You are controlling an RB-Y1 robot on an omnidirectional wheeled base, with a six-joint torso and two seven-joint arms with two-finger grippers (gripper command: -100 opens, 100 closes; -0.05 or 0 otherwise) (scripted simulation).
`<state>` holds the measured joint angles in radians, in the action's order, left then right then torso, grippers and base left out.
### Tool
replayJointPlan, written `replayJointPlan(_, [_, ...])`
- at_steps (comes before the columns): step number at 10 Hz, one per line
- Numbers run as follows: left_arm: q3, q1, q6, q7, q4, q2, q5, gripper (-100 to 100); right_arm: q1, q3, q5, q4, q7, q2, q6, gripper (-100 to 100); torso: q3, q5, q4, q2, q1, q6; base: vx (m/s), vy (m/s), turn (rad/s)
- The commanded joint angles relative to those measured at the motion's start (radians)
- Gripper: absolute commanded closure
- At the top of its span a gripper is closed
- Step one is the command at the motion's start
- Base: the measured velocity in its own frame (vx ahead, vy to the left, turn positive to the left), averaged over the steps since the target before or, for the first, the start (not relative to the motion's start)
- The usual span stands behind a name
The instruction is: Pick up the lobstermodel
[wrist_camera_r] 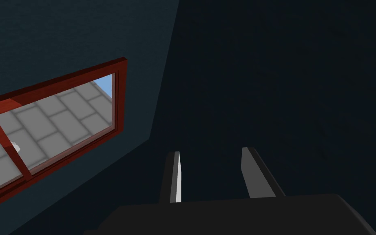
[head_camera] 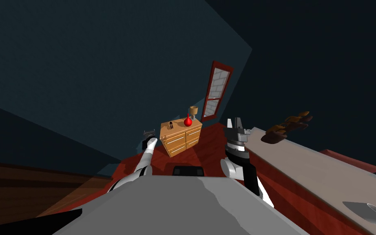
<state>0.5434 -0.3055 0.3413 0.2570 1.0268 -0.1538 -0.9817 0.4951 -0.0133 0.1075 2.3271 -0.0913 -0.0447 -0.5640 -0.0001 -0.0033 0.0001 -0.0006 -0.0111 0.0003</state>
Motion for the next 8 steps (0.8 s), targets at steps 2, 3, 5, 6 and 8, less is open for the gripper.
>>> replayJointPlan(2, [0.025, -0.051, -0.045, -0.011, -0.083, 0.019, -0.032, -100, 0.000, 0.000, 0.000, 0.000, 0.000, 0.000, 0.000, 0, -0.001, 0.000, 0.000, -0.001, 0.000, 0.000, 0.030, -0.181, -0.026])
replayJointPlan(3, [0.039, -0.074, -0.067, -0.022, -0.120, 0.034, -0.045, -100, 0.000, 0.000, 0.000, 0.000, 0.000, 0.000, 0.000, 0, -0.002, 0.000, -0.001, -0.003, -0.002, 0.000, 0.081, -0.209, -0.022])
replayJointPlan(5, [0.053, -0.097, -0.087, -0.033, -0.155, 0.049, -0.057, -100, 0.000, 0.000, 0.000, 0.000, 0.000, 0.000, 0.000, 0, -0.002, 0.000, -0.001, -0.003, -0.001, 0.000, 0.021, -0.155, -0.010])
replayJointPlan(6, [0.053, -0.097, -0.087, -0.033, -0.155, 0.049, -0.057, -100, 0.000, 0.000, 0.000, 0.000, 0.000, 0.000, 0.000, 0, -0.001, 0.000, 0.000, -0.002, 0.002, 0.000, 0.011, -0.085, -0.002])
replayJointPlan(8, [0.079, -0.140, -0.121, -0.054, -0.203, 0.086, -0.078, -100, 0.000, 0.000, 0.000, 0.000, 0.000, 0.000, 0.000, 0, -0.001, 0.001, -0.001, -0.003, 0.006, 0.000, 0.059, -0.074, 0.002])
